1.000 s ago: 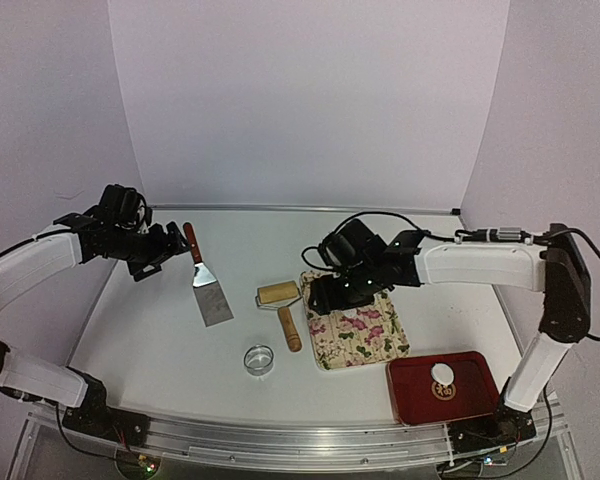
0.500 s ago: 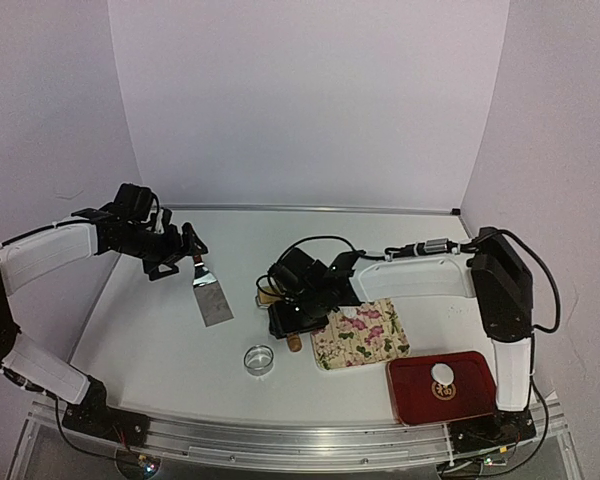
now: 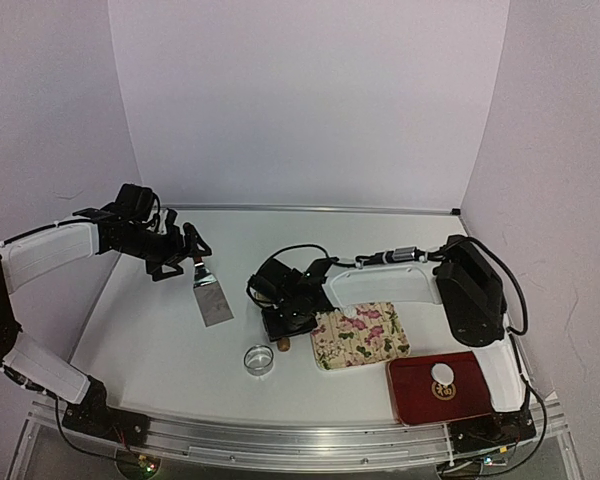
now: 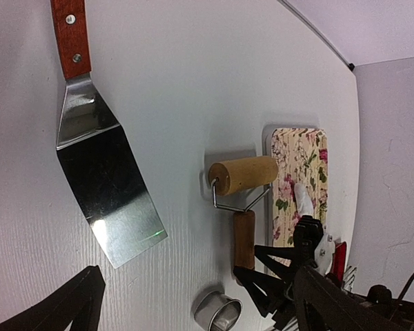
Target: Roll out the dumpling wrappers from the dough
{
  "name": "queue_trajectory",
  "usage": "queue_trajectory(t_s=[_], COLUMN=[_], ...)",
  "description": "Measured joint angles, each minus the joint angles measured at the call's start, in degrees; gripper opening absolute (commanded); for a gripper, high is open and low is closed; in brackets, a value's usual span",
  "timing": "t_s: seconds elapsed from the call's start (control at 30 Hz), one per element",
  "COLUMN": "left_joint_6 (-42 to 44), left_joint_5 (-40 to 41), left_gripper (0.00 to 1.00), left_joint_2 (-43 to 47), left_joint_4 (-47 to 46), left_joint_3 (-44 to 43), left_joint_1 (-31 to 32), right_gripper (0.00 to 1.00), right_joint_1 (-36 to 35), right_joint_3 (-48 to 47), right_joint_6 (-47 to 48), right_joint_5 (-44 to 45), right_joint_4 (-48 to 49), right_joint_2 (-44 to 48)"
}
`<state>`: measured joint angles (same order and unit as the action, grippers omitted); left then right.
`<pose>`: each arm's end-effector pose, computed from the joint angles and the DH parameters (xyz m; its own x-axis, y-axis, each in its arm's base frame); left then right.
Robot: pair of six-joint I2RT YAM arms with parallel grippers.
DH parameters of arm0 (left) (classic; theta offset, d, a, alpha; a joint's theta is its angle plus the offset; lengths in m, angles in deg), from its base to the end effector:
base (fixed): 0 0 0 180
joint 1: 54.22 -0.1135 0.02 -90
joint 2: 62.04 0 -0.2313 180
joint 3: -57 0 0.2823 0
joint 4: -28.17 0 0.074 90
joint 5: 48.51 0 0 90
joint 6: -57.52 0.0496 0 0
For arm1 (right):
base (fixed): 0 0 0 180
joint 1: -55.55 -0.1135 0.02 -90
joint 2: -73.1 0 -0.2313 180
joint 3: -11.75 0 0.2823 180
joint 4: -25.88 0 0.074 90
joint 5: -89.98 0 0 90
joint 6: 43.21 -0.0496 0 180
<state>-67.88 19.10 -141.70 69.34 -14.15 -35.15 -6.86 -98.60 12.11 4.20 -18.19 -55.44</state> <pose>0.3107 -0.1274 0.2079 -0.8973 -0.2565 -0.3592 0.0187 0.7910 -0.6116 0.2301 0.4324 0.0970 -0.8310 -0.3650 -0.4198 -0.4806 0.8511 0.2113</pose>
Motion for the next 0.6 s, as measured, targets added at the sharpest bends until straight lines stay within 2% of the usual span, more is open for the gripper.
queue_trajectory(t_s=[0.13, 0.3, 0.37, 0.6], left_joint_6=[0.07, 0.54, 0.74, 5.47], left_joint_5=[-0.14, -0.75, -1.34, -4.41], left_gripper=[0.97, 0.98, 0.98, 0.99], left_joint_2=[0.00, 0.00, -0.01, -0.26], left_joint_4=[0.00, 0.00, 0.00, 2.09], left_joint_3=[-0.04, -0.04, -0.04, -4.33], left_joint_1=[0.00, 0.00, 0.00, 0.00], right_gripper=[0.37, 0.07, 0.00, 0.00], right_joint_1=[-0.39, -0.53, -0.53, -0.53], right_joint_3=[-0.48, -1.49, -1.84, -3.38], right_joint_6=[-0.08, 0.11, 0.61, 5.12], right_joint_5=[2.13, 3.67, 4.03, 5.66], right_joint_4=[-2.00, -3.55, -3.74, -5.72], right_joint_2=[-1.46, -2.33, -2.42, -1.96])
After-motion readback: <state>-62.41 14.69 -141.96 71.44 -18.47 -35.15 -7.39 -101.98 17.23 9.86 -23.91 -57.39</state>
